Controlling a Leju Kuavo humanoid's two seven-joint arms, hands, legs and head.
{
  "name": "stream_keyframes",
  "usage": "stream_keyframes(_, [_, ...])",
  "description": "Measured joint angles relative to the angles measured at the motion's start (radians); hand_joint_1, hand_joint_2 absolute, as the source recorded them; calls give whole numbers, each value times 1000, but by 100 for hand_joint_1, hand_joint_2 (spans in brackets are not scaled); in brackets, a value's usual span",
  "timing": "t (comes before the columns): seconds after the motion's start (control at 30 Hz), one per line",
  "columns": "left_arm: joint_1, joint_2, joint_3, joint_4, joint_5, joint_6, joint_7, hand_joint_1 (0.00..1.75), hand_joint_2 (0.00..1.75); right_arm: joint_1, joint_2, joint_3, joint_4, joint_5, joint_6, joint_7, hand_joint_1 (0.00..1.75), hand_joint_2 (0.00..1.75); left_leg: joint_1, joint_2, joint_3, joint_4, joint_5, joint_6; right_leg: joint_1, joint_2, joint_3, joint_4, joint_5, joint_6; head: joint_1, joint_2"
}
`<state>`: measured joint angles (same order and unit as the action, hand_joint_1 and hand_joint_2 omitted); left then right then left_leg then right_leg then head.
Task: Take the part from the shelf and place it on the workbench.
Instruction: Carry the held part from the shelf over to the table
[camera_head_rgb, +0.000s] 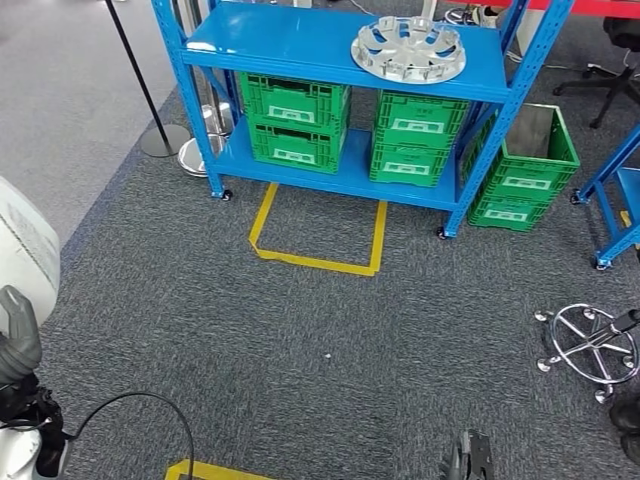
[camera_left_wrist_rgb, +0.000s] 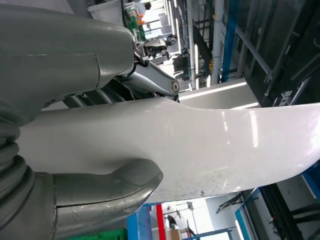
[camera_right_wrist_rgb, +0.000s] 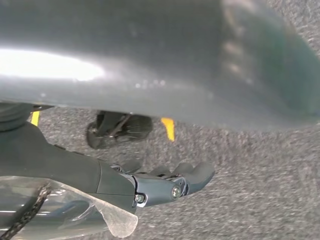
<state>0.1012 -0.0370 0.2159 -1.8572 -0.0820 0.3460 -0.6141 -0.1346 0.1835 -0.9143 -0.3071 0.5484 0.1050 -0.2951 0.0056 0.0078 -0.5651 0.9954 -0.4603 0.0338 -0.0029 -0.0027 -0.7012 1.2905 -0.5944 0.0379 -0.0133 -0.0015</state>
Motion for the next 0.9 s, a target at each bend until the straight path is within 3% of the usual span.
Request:
stream_keyframes(0.03, [0, 0, 0, 1, 0, 0, 1, 175, 175, 0, 0, 1, 0, -1, 0, 0, 0, 0, 0, 0, -12, 1, 9, -2, 0, 0, 19, -9, 32, 0, 0, 0])
stream_keyframes(0.1, [-1, 0, 0, 2, -1, 0, 1, 175, 175, -2, 0, 2, 0, -3, 0, 1, 0, 0, 0, 0, -29, 4, 23, -10, 0, 0, 109, -121, 80, -4, 0, 0])
stream_keyframes(0.17, [-5, 1, 0, 2, -1, 1, 1, 175, 175, -6, 0, 6, 0, -6, 0, 0, 0, 0, -3, 0, -38, 10, 33, -20, 1, 1, 199, -252, 69, -10, 0, 0])
stream_keyframes(0.2, [-8, 2, 0, 2, -1, 1, 1, 175, 175, -7, 0, 8, 0, -8, 0, 0, 0, 0, -5, 1, -42, 12, 38, -25, 2, 2, 220, -288, 55, -12, 0, 0])
stream_keyframes(0.3, [-14, 4, 0, 2, -1, 1, 1, 175, 175, -7, 0, 13, 0, -9, -1, 2, 0, 0, -4, 1, -55, 26, 37, -42, -2, 1, 216, -310, 52, -30, 0, 0])
stream_keyframes(0.37, [-14, 7, -1, 2, -1, 1, 1, 175, 175, -6, 0, 15, 0, -10, -1, 2, 0, 0, -2, -1, -79, 93, -21, -53, -4, -1, 212, -312, 65, -45, -2, 0])
stream_keyframes(0.43, [-14, 8, -1, 3, -1, 1, 1, 175, 175, -6, 0, 17, 0, -10, -1, 2, 0, 0, 0, -1, -121, 220, -97, -61, -1, -2, 200, -310, 76, -51, -3, 0])
stream_keyframes(0.47, [-14, 8, -1, 3, -1, 1, 1, 175, 175, -5, 0, 17, 0, -10, -1, 2, 0, 0, 1, -1, -134, 271, -115, -62, 0, -2, 193, -308, 81, -52, -3, 0])
stream_keyframes(0.5, [-14, 8, -1, 3, -1, 1, 1, 175, 175, -4, 0, 17, 0, -10, -1, 2, 0, 0, 1, -2, -133, 292, -116, -62, 2, -2, 187, -306, 84, -52, -3, 0])
stream_keyframes(0.53, [-14, 8, -1, 4, -1, 1, 1, 175, 175, -4, 0, 17, 0, -10, -1, 2, 0, 0, 1, -2, -115, 274, -97, -59, 4, -2, 182, -303, 86, -52, -3, 0])
stream_keyframes(0.6, [-14, 8, -1, 4, -1, 1, 1, 175, 175, -3, 0, 17, 0, -10, -1, 2, 0, 0, -1, -3, -40, 153, -43, -47, 7, -1, 177, -299, 88, -52, -3, 0])
stream_keyframes(0.67, [-14, 8, -1, 4, -1, 2, 1, 175, 175, -4, 1, 18, 0, -11, 0, 2, 0, 0, -6, -3, 19, 48, -20, -34, 10, -1, 172, -296, 91, -47, -2, 0])
stream_keyframes(0.77, [-14, 9, -1, 4, -1, 5, 0, 175, 175, -3, 1, 19, 0, -15, 0, 2, 0, 0, -10, -3, 29, 10, -20, -21, 11, -3, 164, -297, 99, -32, -2, 0])
stream_keyframes(0.8, [-14, 9, -1, 4, -1, 5, 0, 175, 175, -3, 1, 20, 0, -16, 0, 2, 0, 0, -9, -3, 29, 1, -18, -23, 12, -3, 163, -301, 103, -35, -1, 0])
stream_keyframes(0.9, [-13, 9, 0, 4, 0, 7, 0, 175, 175, -4, 0, 25, 0, -20, -2, 3, 0, 0, -8, -5, 28, -15, -8, -31, 15, -1, 160, -314, 111, -65, 6, 0])
